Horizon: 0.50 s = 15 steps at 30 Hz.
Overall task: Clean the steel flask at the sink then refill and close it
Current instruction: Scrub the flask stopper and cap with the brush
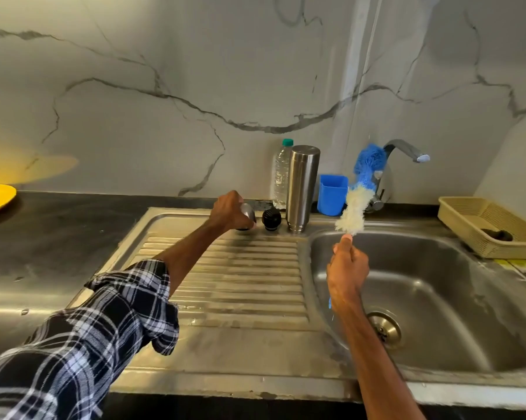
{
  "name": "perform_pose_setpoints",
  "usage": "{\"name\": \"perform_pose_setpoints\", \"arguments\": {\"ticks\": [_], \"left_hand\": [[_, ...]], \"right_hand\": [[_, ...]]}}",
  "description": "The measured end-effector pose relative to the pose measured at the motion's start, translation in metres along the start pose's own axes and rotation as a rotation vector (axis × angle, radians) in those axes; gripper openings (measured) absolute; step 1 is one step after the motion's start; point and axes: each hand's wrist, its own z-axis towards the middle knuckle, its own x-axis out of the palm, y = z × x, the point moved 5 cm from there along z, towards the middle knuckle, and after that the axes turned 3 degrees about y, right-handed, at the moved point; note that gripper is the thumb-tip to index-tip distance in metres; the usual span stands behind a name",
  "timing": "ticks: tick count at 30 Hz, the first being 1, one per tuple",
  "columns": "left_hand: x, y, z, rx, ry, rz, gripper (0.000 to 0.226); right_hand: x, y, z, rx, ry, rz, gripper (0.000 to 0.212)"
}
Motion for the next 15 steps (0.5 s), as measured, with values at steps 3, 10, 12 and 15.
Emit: {"name": "perform_pose_setpoints", "arguments": {"ticks": [3,10,12,15], "left_hand": [[0.008,-0.001,0.002,0.030,0.024,0.068,0.079],[0.024,-0.007,-0.002,0.069,0.016,0.106,0.079],[0.025,-0.007,-0.002,0.067,0.016,0.103,0.078],[0.027,-0.008,-0.004,0.053,0.019,0.099,0.077]], "right_hand": [[-0.001,0.001,0.000,0.006,-0.006,0.001,0.047],[0.001,0.001,0.001,0.012,0.009,-0.003,0.047],[0.002,0.001,0.001,0.007,0.011,-0.011,0.047],[0.001,-0.001,0.002,0.009,-0.002,-0.030,0.045]]}}
